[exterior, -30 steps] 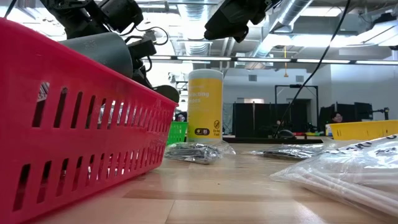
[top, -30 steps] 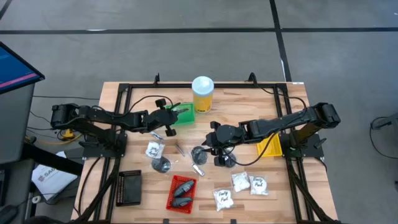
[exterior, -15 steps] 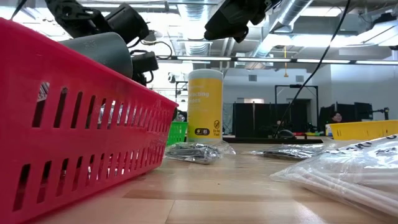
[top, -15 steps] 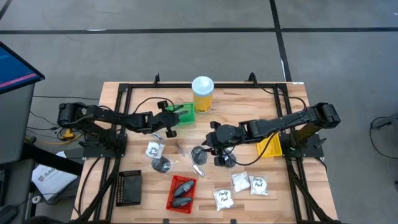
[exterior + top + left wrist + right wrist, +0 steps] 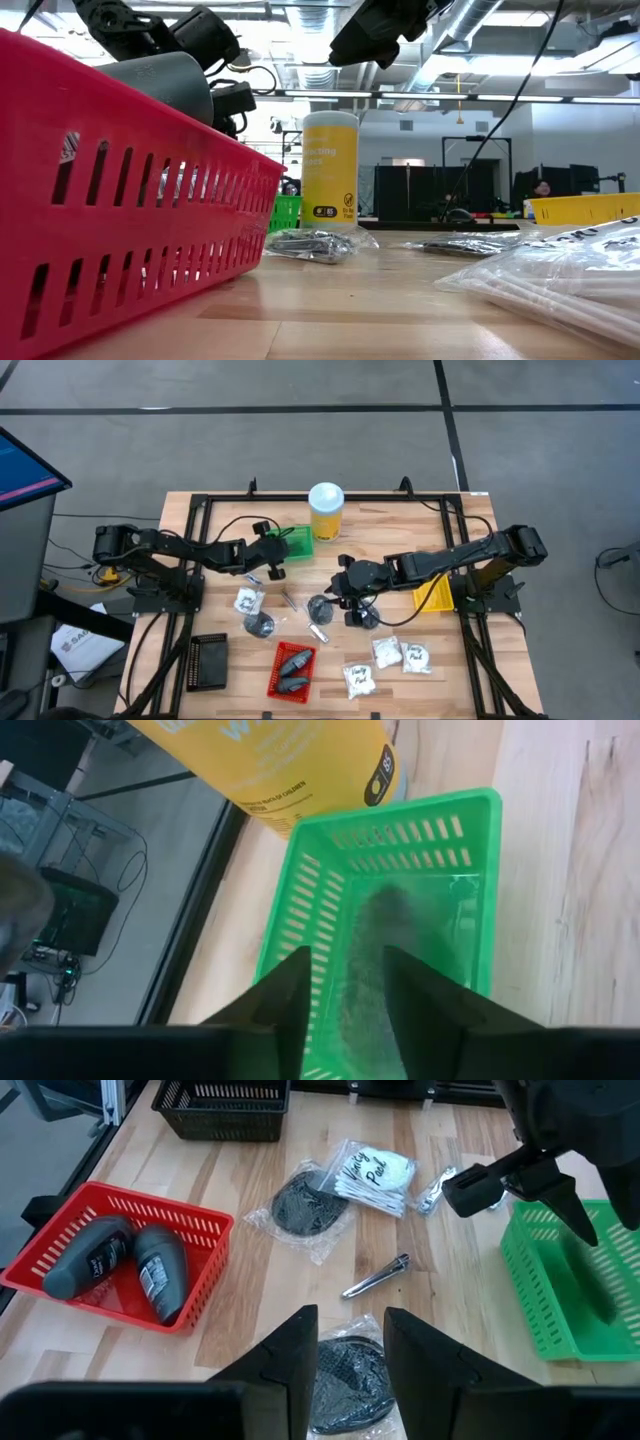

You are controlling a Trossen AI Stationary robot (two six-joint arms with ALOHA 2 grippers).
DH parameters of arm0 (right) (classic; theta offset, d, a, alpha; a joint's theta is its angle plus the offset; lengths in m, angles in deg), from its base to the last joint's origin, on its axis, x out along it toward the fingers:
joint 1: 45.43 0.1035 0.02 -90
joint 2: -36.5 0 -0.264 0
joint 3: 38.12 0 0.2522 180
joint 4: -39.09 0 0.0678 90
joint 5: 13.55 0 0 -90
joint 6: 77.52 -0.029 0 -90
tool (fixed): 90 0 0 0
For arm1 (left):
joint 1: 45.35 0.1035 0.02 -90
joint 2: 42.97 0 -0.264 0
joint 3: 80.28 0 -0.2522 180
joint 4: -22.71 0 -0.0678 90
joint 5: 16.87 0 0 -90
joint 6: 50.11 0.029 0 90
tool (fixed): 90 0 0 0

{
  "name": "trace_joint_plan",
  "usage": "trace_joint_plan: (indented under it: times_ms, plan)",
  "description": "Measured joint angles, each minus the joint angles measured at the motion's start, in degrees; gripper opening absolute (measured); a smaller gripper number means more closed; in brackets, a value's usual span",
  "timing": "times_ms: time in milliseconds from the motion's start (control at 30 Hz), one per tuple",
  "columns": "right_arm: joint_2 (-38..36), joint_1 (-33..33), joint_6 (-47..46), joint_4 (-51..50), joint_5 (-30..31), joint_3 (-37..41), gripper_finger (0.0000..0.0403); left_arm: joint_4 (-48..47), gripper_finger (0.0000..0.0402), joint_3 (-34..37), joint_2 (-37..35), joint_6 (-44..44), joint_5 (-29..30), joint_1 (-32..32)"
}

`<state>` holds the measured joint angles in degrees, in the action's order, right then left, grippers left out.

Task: Pick & Place Travel size toiletries
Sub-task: Put the black hairbrush into the green bin

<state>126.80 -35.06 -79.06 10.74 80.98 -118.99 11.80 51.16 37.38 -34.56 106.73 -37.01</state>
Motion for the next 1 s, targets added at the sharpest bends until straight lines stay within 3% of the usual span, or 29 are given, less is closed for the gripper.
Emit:
trace_joint_plan:
  times_ms: [167,400,633,767,1000]
  plan:
    - [-0.02,0.0,-0.06,-1.22,0.0,0.0,0.0107,0.32,0.0163,-0.03,-1.78,0.02,0.0,0.0]
    - [-0.02,0.56,-6.0,-9.72,0.0,0.0,0.0107,-0.31,0.0188,-0.06,-10.73,-5.09,-1.55,-1.65]
    - [-0.04,3.32,-12.43,-14.99,0.01,2.66,0.0107,-0.17,0.0181,-0.09,-16.73,-13.35,-17.52,-6.98]
    - [-0.04,4.76,-15.15,-13.13,1.5,6.19,0.0107,0.03,0.0175,-0.09,-16.12,-15.26,-18.83,-11.67]
    - [-0.36,4.28,-24.27,-16.0,9.3,12.55,0.0107,1.62,0.0167,-0.07,-15.47,-20.12,-18.78,-18.01]
